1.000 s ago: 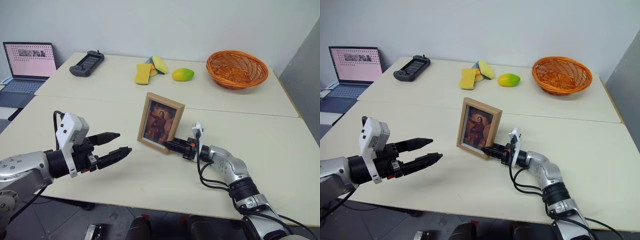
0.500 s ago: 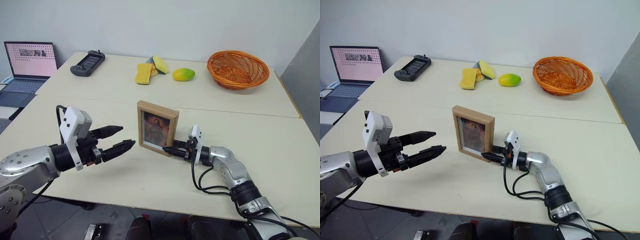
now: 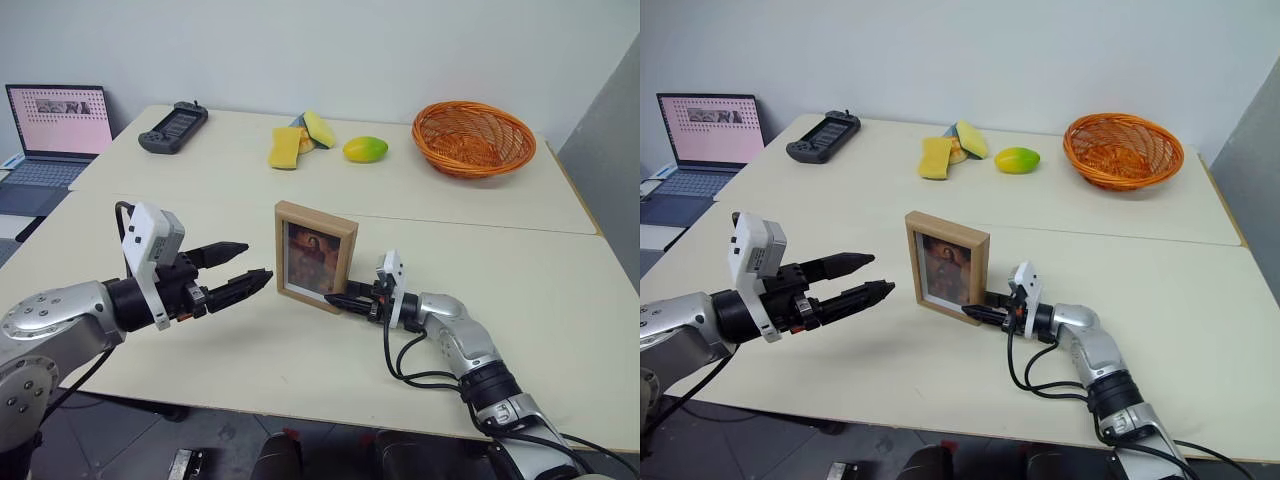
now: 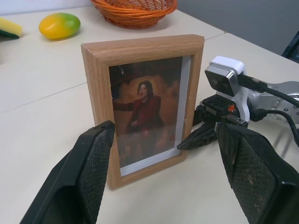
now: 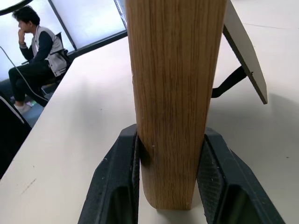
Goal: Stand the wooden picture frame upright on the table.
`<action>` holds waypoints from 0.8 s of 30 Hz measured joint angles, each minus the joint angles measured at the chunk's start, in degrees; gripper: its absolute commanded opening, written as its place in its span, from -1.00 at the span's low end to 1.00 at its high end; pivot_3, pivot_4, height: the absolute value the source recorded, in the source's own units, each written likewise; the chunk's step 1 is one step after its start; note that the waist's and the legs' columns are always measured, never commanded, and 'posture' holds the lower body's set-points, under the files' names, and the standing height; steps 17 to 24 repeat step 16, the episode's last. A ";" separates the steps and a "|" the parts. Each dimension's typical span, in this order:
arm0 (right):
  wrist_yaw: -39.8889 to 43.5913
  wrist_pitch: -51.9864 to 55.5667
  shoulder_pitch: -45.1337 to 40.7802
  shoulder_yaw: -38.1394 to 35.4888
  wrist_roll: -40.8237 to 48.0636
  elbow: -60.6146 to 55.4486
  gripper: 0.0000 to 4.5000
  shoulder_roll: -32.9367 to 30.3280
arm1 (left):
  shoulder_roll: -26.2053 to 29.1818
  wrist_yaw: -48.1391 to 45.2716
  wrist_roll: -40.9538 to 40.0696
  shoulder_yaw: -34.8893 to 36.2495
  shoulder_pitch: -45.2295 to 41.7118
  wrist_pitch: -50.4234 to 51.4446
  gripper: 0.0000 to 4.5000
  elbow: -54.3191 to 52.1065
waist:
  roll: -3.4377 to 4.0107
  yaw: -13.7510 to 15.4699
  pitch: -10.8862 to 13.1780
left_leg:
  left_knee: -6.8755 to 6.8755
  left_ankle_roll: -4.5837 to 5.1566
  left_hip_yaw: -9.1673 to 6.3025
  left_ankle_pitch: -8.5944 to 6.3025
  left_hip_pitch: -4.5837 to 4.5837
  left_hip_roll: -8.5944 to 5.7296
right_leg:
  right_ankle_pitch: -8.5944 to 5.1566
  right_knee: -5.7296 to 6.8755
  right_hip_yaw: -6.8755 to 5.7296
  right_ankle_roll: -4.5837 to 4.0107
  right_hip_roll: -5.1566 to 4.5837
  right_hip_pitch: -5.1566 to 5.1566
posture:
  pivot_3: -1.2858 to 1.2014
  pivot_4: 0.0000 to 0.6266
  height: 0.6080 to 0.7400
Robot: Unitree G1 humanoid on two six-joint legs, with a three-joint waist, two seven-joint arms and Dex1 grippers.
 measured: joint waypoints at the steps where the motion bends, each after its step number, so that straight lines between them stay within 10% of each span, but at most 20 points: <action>1: -0.68 0.30 -0.38 -0.05 -0.12 0.66 -0.07 0.14 | 0.00 0.00 -0.02 0.00 -0.27 0.00 0.65 0.01 | 0.00 0.00 0.00 | 0.00 0.00 0.00 0.00 0.00 0.00 | 0.00 0.00 0.00 0.00 0.00 0.00 | 0.03 -0.52 1.00; 6: -2.40 1.40 -0.65 -0.90 -0.28 2.38 0.44 0.41 | -0.16 0.00 -0.17 0.00 -0.19 0.29 0.65 0.02 | 0.00 0.08 0.00 | -0.01 0.00 0.01 0.00 -0.02 -0.02 | 0.00 -0.02 0.01 0.00 -0.01 -0.01 | 0.03 -0.52 1.00; 24: -2.63 1.50 -0.55 -0.92 -1.21 2.17 0.44 0.67 | -3.55 3.12 -2.42 -0.02 -1.87 0.83 0.65 0.14 | 0.00 0.06 0.01 | -0.02 0.00 0.00 0.00 -0.02 -0.01 | 0.00 -0.03 0.01 0.00 -0.01 -0.01 | 0.03 -0.52 1.00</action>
